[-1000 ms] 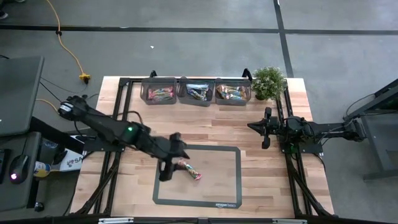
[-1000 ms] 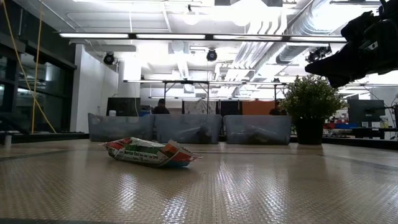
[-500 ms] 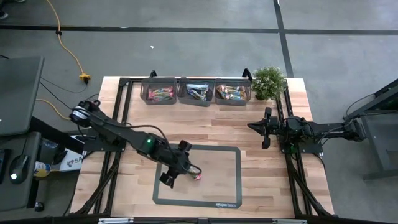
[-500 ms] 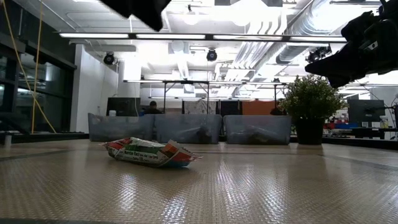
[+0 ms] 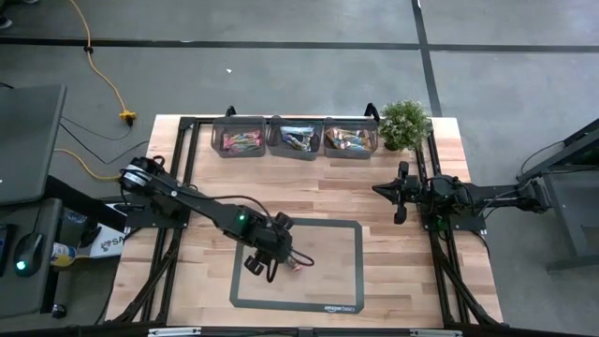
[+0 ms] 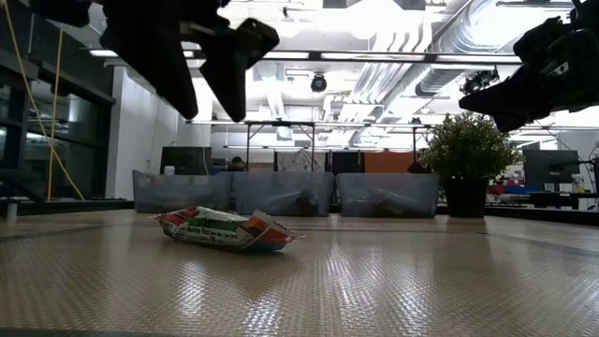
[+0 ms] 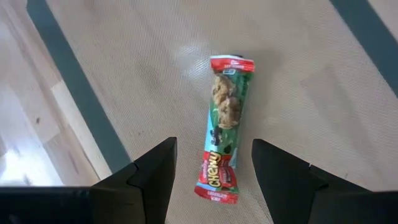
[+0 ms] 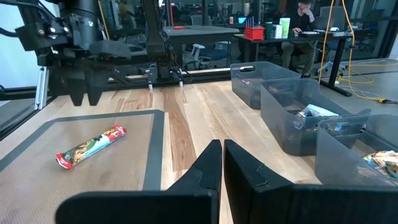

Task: Pick and place Granola Bars by type
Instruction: Put the red granola bar into the left black bin

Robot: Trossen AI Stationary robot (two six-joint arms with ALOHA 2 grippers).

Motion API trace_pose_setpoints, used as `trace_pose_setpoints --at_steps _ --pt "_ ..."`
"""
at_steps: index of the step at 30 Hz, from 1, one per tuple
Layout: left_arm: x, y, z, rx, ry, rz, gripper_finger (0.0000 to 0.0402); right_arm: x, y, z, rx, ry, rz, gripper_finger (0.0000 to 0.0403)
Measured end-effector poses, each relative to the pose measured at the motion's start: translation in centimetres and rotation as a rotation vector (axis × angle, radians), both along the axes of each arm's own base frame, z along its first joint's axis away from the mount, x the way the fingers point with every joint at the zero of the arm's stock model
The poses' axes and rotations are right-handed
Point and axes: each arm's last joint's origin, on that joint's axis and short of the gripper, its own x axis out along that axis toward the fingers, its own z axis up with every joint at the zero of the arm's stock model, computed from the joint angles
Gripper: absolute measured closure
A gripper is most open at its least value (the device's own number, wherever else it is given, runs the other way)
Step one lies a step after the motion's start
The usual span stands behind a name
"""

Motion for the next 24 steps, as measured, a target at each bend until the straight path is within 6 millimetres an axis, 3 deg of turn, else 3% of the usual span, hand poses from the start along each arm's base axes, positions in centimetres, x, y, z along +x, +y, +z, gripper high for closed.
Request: trace_pose_setpoints --at_steps 12,24 --pt "1.6 1.8 -2.2 -0.05 0.078 -0.029 0.0195 0.0 0.0 0.0 0.0 0.002 0.0 0.0402" --pt "2.0 1.7 -4.0 -0.072 0.149 -0.088 0.0195 0.0 0.0 -0.1 0.0 0.008 0.0 0.0402"
